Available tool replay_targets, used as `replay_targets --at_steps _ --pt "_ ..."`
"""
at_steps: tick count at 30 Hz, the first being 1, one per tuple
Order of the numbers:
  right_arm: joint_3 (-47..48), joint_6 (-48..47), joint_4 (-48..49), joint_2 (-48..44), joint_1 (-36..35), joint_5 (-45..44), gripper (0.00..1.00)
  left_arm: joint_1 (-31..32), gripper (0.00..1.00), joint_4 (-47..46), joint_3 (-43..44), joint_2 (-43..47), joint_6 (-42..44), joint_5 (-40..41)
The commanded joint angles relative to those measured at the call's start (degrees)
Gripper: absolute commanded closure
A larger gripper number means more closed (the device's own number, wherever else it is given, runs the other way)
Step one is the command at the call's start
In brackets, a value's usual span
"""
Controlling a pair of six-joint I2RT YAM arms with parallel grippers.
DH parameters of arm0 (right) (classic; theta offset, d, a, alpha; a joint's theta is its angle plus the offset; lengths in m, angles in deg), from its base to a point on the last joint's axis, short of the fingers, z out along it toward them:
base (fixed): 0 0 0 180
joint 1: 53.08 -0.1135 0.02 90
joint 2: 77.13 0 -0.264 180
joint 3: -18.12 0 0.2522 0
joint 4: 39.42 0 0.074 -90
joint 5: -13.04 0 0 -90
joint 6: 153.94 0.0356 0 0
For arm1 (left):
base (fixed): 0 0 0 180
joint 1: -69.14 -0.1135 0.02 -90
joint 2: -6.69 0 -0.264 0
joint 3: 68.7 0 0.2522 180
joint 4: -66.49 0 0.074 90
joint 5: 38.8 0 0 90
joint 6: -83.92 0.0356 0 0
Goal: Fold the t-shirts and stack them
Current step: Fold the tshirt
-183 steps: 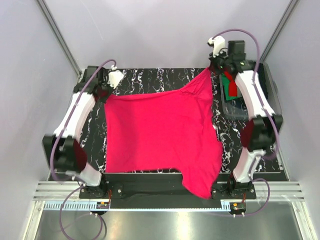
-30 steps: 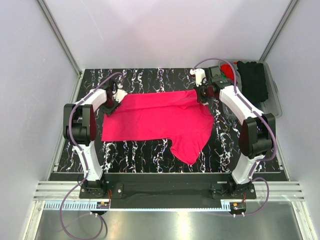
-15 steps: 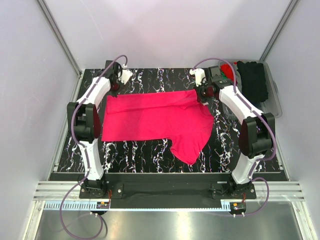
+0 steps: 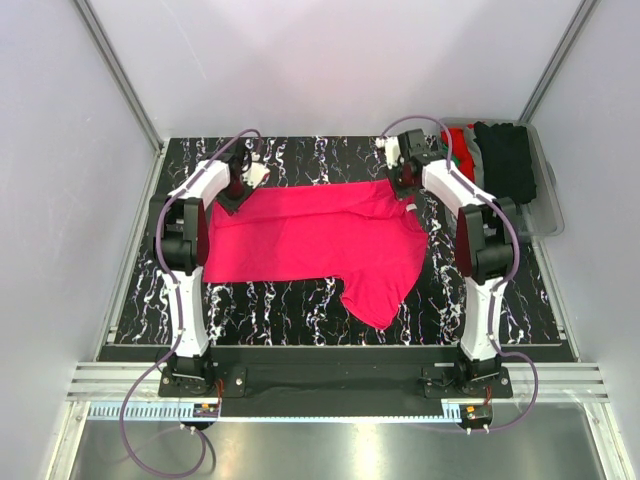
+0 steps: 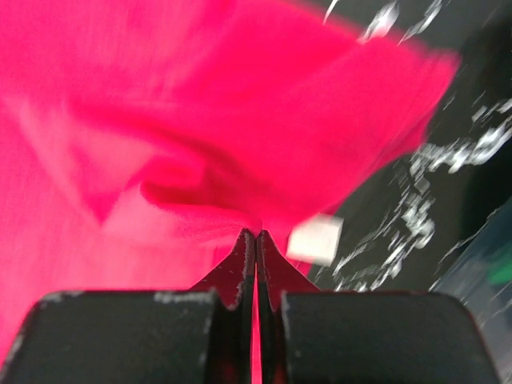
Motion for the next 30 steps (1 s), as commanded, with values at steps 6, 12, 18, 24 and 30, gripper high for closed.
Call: replay_targets --at_steps 6,12,18,24,30 --pt "11.9 0.6 4.3 5.2 0.1 -3.0 1.00 0.2 1.00 -0.3 -0.6 -0.1 -0.1 -0.2" --pt "13.2 -0.9 5.8 6.1 0.2 -6.8 0.96 0.2 1.00 -0.4 -1.6 0.9 -0.4 -0.1" --pt "10.1 -3.8 8.7 1.7 0.2 -9.0 0.60 0.2 1.00 -0.4 -1.9 1.2 -0.4 0.2" --pt "-5.9 -15.8 7.9 -8.8 -0.4 13.4 0.62 0.3 1.00 -0.4 -1.5 2.0 -0.4 0.1" --pt "-9.3 -20.9 3.7 -7.1 -0.9 19.4 0.64 0.5 1.00 -0.3 -1.4 2.4 -0.3 0.5"
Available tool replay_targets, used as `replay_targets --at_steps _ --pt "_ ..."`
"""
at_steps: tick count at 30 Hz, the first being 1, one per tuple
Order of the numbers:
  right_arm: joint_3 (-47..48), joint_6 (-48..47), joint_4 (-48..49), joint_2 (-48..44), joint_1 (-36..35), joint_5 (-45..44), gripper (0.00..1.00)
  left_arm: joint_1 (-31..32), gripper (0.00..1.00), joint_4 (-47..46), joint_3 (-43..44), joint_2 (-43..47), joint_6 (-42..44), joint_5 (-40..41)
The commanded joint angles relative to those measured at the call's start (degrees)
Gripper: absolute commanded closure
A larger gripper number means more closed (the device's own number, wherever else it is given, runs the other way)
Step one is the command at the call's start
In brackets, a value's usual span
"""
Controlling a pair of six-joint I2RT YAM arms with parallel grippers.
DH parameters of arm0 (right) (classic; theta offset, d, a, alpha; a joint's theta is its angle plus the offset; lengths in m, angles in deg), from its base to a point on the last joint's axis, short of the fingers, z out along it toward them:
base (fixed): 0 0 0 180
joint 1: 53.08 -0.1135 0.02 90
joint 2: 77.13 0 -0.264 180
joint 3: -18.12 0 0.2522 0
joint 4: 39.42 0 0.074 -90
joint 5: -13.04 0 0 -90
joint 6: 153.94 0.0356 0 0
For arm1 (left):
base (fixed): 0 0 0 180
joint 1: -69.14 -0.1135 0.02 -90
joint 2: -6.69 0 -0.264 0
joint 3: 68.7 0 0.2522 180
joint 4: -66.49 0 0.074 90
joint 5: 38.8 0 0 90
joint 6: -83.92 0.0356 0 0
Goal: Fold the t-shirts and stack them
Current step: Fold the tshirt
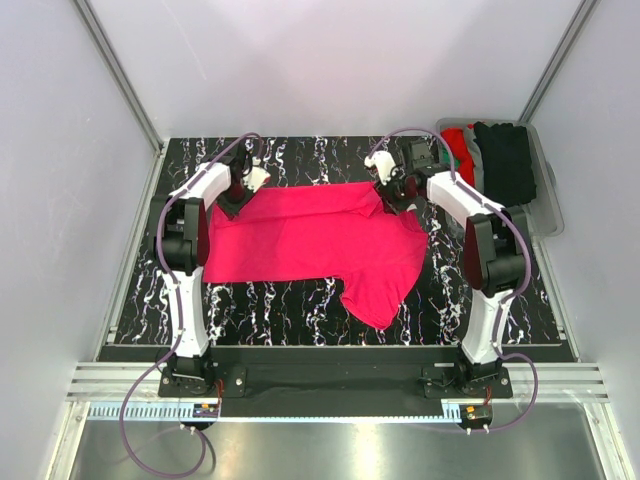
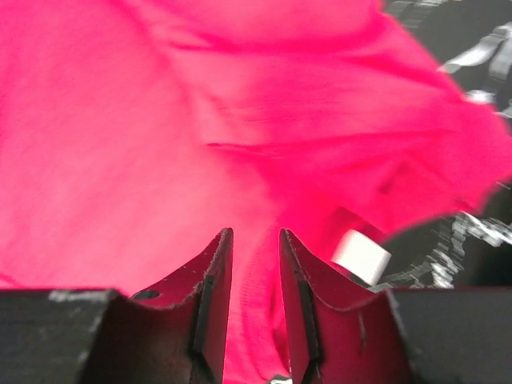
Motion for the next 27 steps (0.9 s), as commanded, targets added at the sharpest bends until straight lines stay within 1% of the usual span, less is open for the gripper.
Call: replay_targets --at_steps 1,7,12,21,27 --pt "1.1 -4.8 -1.5 0.8 -0.6 7.9 0.64 0.3 1.00 -0.5 0.1 2.5 -0.1 0.5" --pt "6.2 -8.1 -3.2 5.1 -1.4 10.9 0.63 0.4 1.00 -0.5 -0.4 2.6 -0.1 0.4" --pt "12.2 -9.6 -9.7 9.6 -2.5 13.6 0.65 0.5 1.00 -0.5 -1.1 3.2 0.0 0.6" --pt "12.7 -10.1 -10.4 11.8 -2.8 13.0 0.66 0.5 1.00 -0.6 -3.6 4.9 -0.6 0.3" --pt "15.4 -8.8 -8.9 14.6 -2.9 11.5 0.66 0.5 1.00 -0.4 -3.9 5.3 -0.4 0.6"
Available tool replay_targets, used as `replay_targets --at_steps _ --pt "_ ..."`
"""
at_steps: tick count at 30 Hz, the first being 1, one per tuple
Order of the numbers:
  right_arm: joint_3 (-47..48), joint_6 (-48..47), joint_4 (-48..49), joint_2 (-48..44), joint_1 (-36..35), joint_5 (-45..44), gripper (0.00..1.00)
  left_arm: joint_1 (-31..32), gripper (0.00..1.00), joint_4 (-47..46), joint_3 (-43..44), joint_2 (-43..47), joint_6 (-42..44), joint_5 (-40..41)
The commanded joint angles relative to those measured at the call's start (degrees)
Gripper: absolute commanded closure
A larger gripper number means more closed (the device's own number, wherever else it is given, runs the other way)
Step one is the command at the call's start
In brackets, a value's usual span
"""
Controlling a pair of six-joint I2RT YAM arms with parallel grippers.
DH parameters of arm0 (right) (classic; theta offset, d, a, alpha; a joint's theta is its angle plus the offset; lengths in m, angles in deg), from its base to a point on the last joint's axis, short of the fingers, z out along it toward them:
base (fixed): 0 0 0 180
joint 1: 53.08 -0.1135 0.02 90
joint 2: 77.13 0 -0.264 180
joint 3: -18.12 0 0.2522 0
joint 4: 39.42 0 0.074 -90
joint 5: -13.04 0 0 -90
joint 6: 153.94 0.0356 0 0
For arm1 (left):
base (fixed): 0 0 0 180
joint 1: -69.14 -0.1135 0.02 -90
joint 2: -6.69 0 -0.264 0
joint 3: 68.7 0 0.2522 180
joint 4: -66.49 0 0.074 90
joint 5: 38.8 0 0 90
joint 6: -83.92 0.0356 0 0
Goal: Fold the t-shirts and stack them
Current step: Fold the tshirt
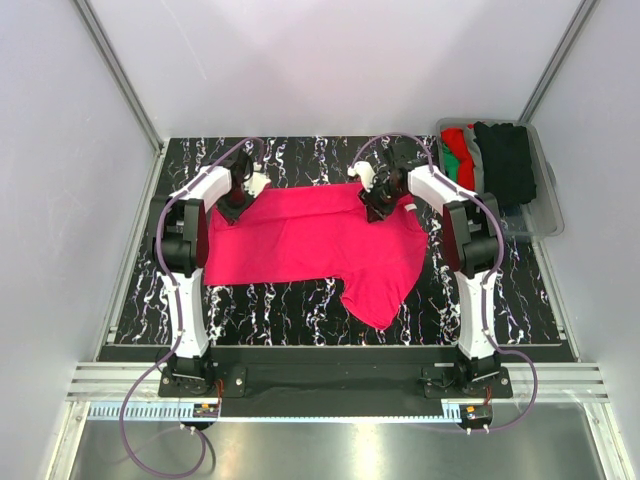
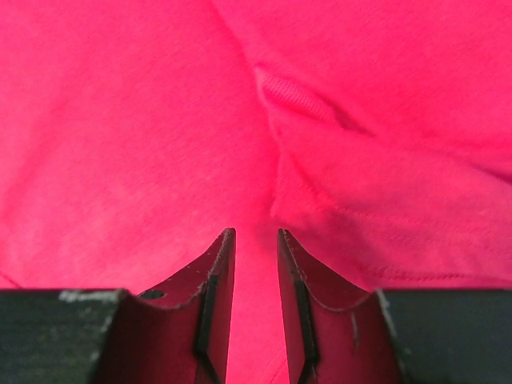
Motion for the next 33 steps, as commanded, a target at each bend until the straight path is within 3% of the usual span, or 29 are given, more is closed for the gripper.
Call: replay_targets --at_steps 1,6,11,21,23,24,26,33 --pt "3.6 0.3 2.0 0.9 -0.5 -0.4 0.66 0.3 1.00 -0.2 -0.4 3.9 -0.4 0.5" --pt "4.7 1.0 3.4 2.2 -0.5 -0.8 0.68 0.3 1.00 -0.2 -0.5 3.9 -0.2 0.6" --pt "4.5 0.8 3.6 2.6 -0.6 -0.9 0.84 0.4 1.00 -0.2 -0.5 3.7 -0.3 0.9" --pt "4.8 2.3 3.3 2.4 -1.1 -0.8 0.81 0.5 1.00 -0.2 0.1 3.4 -0.2 1.0" --pt "5.3 2.7 3.4 3.1 -1.2 -1.6 0.85 0.5 1.00 -0.2 0.1 3.6 -0.3 1.1" --pt "5.7 2.7 3.4 3.3 -1.4 -2.2 0.95 0.5 1.00 -0.1 0.0 3.6 -0.2 1.1" --pt "6.2 3.3 3.4 3.7 -1.5 -2.6 0.99 0.5 1.00 -0.1 0.0 3.7 -0.2 1.1" --pt "5.4 5.0 1.1 -1.3 -1.6 0.0 1.00 0.5 1.00 -0.2 -0.1 4.1 0.0 0.8"
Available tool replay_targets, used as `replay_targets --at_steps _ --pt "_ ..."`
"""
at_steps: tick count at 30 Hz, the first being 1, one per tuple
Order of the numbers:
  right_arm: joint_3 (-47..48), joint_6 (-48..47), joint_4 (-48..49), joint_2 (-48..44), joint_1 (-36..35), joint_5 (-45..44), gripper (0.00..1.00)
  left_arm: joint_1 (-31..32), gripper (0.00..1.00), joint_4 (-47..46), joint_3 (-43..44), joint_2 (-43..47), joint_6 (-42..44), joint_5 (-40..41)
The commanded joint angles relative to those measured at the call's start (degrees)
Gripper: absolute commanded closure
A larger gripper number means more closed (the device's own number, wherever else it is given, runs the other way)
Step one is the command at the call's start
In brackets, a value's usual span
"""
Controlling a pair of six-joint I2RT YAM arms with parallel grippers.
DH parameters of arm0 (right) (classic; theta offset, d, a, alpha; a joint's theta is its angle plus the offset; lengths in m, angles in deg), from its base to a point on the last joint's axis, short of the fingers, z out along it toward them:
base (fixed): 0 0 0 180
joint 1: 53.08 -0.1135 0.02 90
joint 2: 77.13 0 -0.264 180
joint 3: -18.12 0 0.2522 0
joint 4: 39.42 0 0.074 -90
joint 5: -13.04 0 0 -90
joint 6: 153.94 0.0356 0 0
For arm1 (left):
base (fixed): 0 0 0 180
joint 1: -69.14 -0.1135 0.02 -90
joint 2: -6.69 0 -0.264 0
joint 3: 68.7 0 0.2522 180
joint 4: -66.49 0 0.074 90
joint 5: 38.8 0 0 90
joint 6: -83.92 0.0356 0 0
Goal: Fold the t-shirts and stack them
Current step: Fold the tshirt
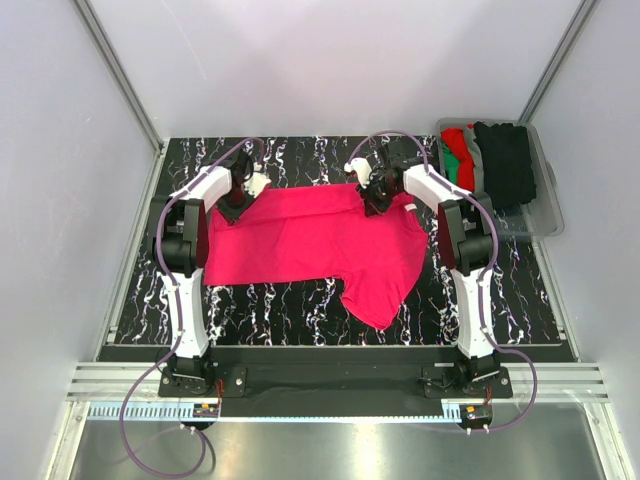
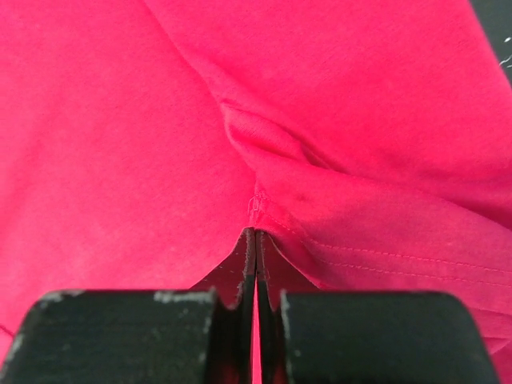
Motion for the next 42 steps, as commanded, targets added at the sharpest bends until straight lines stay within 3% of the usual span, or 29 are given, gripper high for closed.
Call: replay_targets --at_steps 1,9,20,30,34,36,39,42 --pt "1.3 1.6 -1.5 -5.7 -1.0 2.0 1.00 0.2 1.00 -0.2 0.1 4.1 0.0 0.7" --pt "-0.2 2.8 -4.4 -12.3 -2.5 3.7 1.00 0.2 1.00 -0.3 0.3 4.0 0.0 0.4" --pt "-1.0 4.7 -6.6 -13.5 -5.3 4.3 1.00 0.2 1.00 -0.4 0.7 4.1 0.5 1.0" --pt "1.5 13.1 -10.0 -12.4 -7.8 -3.3 1.00 0.2 1.00 -0.7 0.7 4.1 1.0 1.2" --pt "1.0 18.4 -13.5 -13.4 -8.6 -3.7 0.82 0.1 1.00 -0.8 1.2 3.7 1.2 1.2" --pt "-2.2 18.2 -13.3 -16.4 -11.4 -7.7 0.57 0.1 1.00 -0.6 1.6 3.6 1.5 1.4" --pt "-6.4 16.9 -11.9 -21.9 -14.9 -13.5 0.52 0.1 1.00 -0.7 2.3 3.7 2.1 1.9" --pt "-9.9 17.5 -9.3 -22.1 -13.4 -16.5 0.55 0.1 1.00 -0.7 3.4 3.2 2.5 2.2"
